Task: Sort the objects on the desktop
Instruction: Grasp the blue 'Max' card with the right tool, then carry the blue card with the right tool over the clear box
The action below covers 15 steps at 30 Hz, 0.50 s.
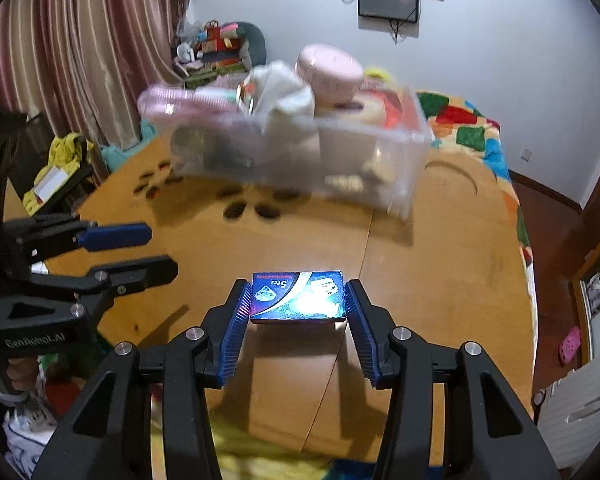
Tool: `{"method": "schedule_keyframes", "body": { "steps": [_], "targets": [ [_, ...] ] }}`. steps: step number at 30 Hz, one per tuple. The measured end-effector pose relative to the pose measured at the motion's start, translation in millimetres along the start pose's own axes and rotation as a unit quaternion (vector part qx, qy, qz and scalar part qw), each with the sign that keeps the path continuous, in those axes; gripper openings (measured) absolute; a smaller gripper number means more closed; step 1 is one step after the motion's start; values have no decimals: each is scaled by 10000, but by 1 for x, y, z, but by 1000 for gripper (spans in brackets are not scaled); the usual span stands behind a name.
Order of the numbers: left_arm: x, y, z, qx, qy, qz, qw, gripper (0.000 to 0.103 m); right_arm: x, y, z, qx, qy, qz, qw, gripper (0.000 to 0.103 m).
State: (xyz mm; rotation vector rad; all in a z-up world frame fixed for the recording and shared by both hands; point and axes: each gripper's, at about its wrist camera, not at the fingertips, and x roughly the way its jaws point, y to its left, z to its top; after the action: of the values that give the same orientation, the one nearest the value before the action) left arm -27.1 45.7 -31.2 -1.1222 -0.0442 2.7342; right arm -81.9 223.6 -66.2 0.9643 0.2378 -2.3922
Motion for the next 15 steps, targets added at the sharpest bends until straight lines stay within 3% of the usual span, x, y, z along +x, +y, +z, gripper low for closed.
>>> {"method": "schedule_keyframes", "body": {
  "steps": [3,10,15],
  "targets": [
    [-3,4,8,-3,-116,56,9999,31,-5,-3,16,26,-200,58,9998,44],
    [-16,22,35,-43,-545,225,9982,31,-14,-7,56,1,-690,28,9976,44],
    [-29,39,64,-171,-940,140,9953,31,-15,-9,83,-29,-919,46,9958,44]
  ]
}}
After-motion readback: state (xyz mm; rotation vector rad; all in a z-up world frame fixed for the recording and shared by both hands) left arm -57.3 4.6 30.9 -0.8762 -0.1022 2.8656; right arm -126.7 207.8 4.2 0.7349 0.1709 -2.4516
